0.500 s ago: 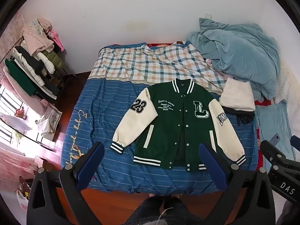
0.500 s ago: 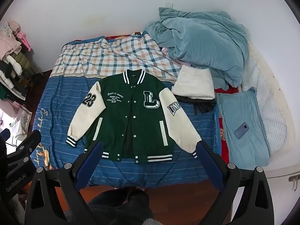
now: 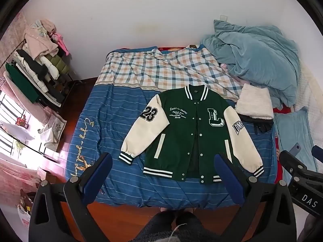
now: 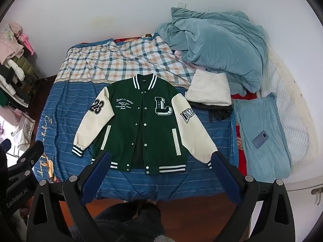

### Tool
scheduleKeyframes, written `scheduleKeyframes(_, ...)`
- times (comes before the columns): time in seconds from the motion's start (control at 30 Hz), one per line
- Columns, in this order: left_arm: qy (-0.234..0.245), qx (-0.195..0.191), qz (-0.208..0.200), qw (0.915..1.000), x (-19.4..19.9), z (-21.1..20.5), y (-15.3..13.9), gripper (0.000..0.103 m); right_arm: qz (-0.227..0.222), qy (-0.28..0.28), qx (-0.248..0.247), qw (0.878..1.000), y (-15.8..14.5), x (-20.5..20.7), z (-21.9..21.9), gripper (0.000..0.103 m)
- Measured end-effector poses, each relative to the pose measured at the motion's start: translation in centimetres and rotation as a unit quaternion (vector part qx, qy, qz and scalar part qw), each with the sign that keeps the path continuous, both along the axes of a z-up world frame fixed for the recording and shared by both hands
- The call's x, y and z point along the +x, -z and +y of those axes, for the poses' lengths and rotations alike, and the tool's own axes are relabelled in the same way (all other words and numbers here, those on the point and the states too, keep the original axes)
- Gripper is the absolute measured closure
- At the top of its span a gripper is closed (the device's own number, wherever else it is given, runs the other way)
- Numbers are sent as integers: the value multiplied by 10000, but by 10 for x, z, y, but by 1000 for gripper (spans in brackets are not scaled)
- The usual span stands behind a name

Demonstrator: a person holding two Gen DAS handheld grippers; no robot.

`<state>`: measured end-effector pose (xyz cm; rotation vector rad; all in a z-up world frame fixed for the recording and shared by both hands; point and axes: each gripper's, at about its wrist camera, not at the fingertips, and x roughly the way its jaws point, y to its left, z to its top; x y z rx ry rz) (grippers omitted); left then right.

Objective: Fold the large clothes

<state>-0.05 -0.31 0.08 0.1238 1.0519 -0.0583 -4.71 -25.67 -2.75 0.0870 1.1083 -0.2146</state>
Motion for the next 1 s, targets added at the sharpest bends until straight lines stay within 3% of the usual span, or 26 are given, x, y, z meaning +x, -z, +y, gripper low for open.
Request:
scheduleKeyframes(0.77,-22,1,-4,10000,-5,-22,-18,0,-1,-3,4,10000,-7,-4,13,3)
scheduleKeyframes(1.0,-9,-39,-10,10000,2,-6,-14,0,-13,1,11,10000,-4,-4,12,3)
